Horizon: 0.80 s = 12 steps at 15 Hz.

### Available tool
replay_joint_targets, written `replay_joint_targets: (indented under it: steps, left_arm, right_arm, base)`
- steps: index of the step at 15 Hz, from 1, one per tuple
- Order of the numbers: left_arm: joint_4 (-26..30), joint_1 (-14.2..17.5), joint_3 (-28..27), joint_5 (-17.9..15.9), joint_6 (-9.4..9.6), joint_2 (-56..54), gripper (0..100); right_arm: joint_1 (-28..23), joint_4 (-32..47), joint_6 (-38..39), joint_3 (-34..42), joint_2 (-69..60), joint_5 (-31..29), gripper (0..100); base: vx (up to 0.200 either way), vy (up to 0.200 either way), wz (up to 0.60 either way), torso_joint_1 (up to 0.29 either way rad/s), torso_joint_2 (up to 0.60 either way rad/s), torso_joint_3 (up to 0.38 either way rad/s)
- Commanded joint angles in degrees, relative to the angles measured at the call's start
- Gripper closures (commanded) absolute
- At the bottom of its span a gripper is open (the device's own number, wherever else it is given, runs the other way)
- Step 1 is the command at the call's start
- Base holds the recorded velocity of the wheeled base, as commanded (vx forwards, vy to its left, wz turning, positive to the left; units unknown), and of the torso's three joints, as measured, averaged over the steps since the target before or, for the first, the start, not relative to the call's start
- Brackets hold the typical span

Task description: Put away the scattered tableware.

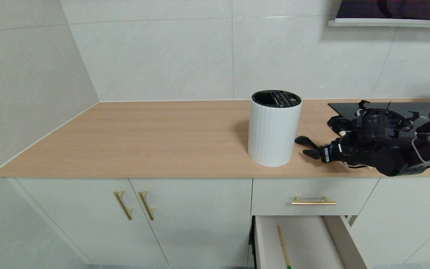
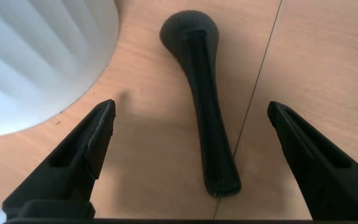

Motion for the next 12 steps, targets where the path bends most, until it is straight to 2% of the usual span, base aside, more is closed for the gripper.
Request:
replay_joint_targets:
  steps: [1,8,9,12]
  left_arm:
    - [0.00,0.05,0.00,0.02,0.01,0.02,0]
    - [0.00,-0.04,0.00,0.02,0.01,0.02,0]
    - [0.00,-0.04,0.00,0.02,0.01,0.02,0]
    - [0.00,-0.04,0.00,0.02,0.01,0.02,0]
  right_arm:
    - [0.05,-0.01,-0.04,-0.02,0.72,-0.01,0]
    - [0.05,-0.01,0.05,-1.43,2.21,-0.10,0]
    - [0.05,-0.01,0.05,-1.78,2.65,-0.19,100]
    - [-0.04,-0.01,0.14,-1.87,2.65,-0.19,100]
  base:
    - [0.000,0.000,0.00,0.000,0.00,0.000]
    - [0.000,0.000,0.00,0.000,0.00,0.000]
    - [0.000,0.000,0.00,0.000,0.00,0.000]
    - [0.000,0.000,0.00,0.000,0.00,0.000]
